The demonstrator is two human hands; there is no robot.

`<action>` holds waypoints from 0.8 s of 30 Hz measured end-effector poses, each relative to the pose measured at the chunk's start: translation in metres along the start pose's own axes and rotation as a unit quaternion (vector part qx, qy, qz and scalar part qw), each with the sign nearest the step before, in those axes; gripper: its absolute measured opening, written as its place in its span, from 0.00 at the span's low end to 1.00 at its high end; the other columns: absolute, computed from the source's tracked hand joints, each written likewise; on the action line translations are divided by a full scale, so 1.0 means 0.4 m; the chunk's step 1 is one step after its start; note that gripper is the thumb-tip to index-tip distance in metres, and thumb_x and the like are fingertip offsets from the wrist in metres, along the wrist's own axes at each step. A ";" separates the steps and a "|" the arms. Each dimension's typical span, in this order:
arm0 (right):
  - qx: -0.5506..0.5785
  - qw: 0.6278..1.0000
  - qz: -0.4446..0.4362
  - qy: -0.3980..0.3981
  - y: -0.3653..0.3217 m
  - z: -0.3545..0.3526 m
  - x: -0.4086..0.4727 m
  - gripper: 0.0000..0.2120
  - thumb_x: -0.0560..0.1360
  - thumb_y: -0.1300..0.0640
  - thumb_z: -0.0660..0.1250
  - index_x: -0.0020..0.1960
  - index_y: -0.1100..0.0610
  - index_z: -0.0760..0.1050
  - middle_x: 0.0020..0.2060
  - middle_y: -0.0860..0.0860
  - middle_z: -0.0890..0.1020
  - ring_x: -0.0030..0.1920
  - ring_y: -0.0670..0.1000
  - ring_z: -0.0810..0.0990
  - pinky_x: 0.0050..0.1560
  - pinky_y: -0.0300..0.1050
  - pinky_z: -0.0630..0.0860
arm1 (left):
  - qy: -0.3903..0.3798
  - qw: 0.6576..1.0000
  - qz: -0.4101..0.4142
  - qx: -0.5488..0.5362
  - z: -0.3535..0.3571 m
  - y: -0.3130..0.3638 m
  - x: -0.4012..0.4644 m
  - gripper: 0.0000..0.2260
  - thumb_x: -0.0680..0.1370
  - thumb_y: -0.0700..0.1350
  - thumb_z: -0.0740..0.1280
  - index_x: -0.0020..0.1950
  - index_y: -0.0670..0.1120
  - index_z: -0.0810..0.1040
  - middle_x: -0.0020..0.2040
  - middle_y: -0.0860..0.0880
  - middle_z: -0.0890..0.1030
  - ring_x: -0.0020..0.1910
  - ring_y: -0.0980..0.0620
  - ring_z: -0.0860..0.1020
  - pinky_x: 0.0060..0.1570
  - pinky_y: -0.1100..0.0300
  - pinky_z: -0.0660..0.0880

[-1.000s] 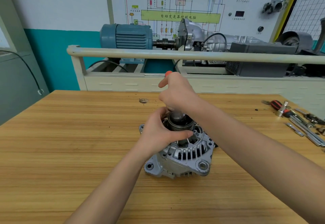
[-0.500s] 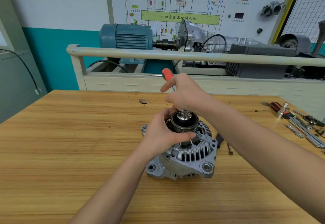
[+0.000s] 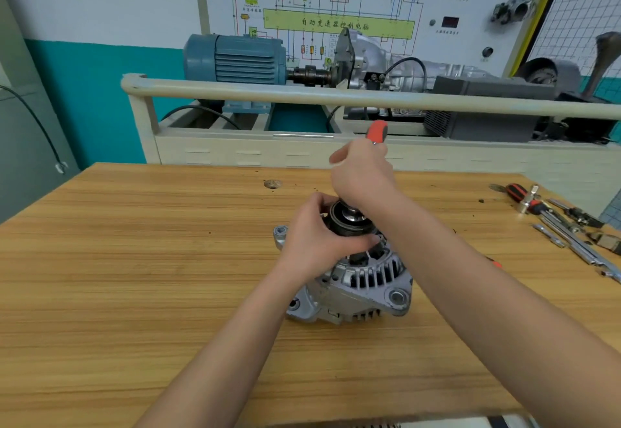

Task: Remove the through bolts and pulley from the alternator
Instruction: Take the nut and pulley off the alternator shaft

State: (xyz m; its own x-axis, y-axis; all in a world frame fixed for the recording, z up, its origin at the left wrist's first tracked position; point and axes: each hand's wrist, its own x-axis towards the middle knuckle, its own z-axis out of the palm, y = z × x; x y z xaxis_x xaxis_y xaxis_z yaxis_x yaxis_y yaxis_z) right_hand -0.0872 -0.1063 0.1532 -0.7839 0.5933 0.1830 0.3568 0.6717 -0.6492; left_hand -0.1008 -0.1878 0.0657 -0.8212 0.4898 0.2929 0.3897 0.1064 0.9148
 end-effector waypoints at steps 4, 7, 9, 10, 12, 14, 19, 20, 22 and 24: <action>-0.012 0.999 0.048 0.012 0.001 0.010 0.009 0.12 0.77 0.62 0.61 0.61 0.58 0.73 0.68 0.60 0.62 0.59 0.62 0.71 0.48 0.52 0.70 | -0.005 1.000 0.003 -0.005 0.003 -0.001 -0.002 0.27 0.62 0.46 0.82 0.54 0.46 0.73 0.51 0.51 0.80 0.51 0.53 0.79 0.52 0.51 0.77; -0.004 0.999 0.036 0.004 0.002 0.009 0.017 0.13 0.78 0.62 0.60 0.61 0.58 0.74 0.67 0.61 0.64 0.56 0.62 0.72 0.51 0.51 0.72 | 0.001 1.000 0.008 0.003 0.008 -0.003 -0.003 0.27 0.61 0.48 0.82 0.54 0.47 0.73 0.50 0.52 0.80 0.50 0.53 0.79 0.50 0.54 0.77; 0.001 1.000 -0.002 -0.005 0.012 0.010 0.015 0.12 0.76 0.62 0.63 0.58 0.58 0.75 0.63 0.59 0.68 0.53 0.60 0.74 0.52 0.52 0.75 | 0.000 1.000 0.014 0.008 0.012 0.000 -0.003 0.29 0.61 0.50 0.82 0.56 0.48 0.72 0.51 0.54 0.80 0.50 0.55 0.79 0.49 0.56 0.78; 0.013 0.999 -0.030 -0.019 0.018 0.009 0.014 0.12 0.74 0.64 0.64 0.57 0.57 0.76 0.59 0.58 0.71 0.50 0.58 0.76 0.49 0.50 0.76 | -0.001 1.000 0.019 0.012 0.014 0.001 -0.003 0.29 0.61 0.51 0.82 0.56 0.50 0.73 0.51 0.55 0.81 0.50 0.57 0.79 0.49 0.58 0.77; 0.049 0.993 -0.079 -0.072 0.025 -0.002 0.010 0.15 0.71 0.67 0.65 0.53 0.52 0.77 0.50 0.54 0.74 0.41 0.50 0.76 0.37 0.42 0.73 | 0.000 1.000 0.028 0.009 0.016 0.002 -0.002 0.26 0.60 0.52 0.82 0.52 0.53 0.75 0.45 0.58 0.82 0.46 0.62 0.80 0.44 0.66 0.77; 0.060 0.984 -0.113 -0.122 0.030 -0.015 0.013 0.19 0.70 0.69 0.66 0.53 0.49 0.78 0.47 0.53 0.76 0.39 0.49 0.76 0.33 0.41 0.69 | 0.005 1.000 0.027 -0.005 0.015 -0.002 0.001 0.21 0.59 0.51 0.83 0.46 0.54 0.77 0.40 0.61 0.83 0.41 0.65 0.80 0.37 0.72 0.74; 0.081 0.944 -0.216 -0.236 0.037 -0.031 0.034 0.26 0.66 0.74 0.69 0.61 0.55 0.75 0.57 0.55 0.78 0.53 0.54 0.81 0.51 0.51 0.80 | 0.002 0.999 0.037 -0.018 0.012 -0.016 0.009 0.19 0.59 0.51 0.83 0.44 0.54 0.79 0.40 0.63 0.83 0.41 0.66 0.80 0.37 0.74 0.73; 0.083 0.927 -0.240 -0.274 0.036 -0.036 0.037 0.28 0.66 0.74 0.69 0.64 0.57 0.73 0.61 0.55 0.77 0.54 0.54 0.81 0.53 0.51 0.80 | 0.005 0.999 0.043 -0.018 0.012 -0.016 0.009 0.19 0.59 0.51 0.83 0.44 0.54 0.79 0.40 0.64 0.83 0.41 0.67 0.80 0.37 0.74 0.73; 0.055 0.894 -0.271 -0.354 0.031 -0.047 0.045 0.32 0.68 0.75 0.68 0.69 0.60 0.67 0.66 0.55 0.74 0.57 0.52 0.80 0.58 0.50 0.77 | 0.006 0.999 0.047 -0.019 0.014 -0.020 0.009 0.19 0.59 0.51 0.83 0.44 0.54 0.79 0.41 0.64 0.83 0.42 0.67 0.80 0.38 0.74 0.73; 0.005 0.879 -0.275 -0.389 0.024 -0.056 0.051 0.33 0.71 0.75 0.66 0.73 0.59 0.62 0.70 0.52 0.71 0.61 0.49 0.78 0.61 0.41 0.75 | 0.000 0.999 0.040 -0.023 0.013 -0.024 0.008 0.21 0.59 0.52 0.83 0.47 0.53 0.80 0.42 0.62 0.84 0.43 0.67 0.81 0.41 0.71 0.75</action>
State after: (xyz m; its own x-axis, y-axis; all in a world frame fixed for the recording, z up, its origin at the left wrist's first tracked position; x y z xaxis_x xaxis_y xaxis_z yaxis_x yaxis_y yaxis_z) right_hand -0.0885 -0.0777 0.1672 -0.9479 -0.3068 -0.0860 -0.1874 0.7552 -0.6282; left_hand -0.1048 -0.1828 0.0565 -0.7877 0.4954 0.3662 0.4349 0.0260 0.9001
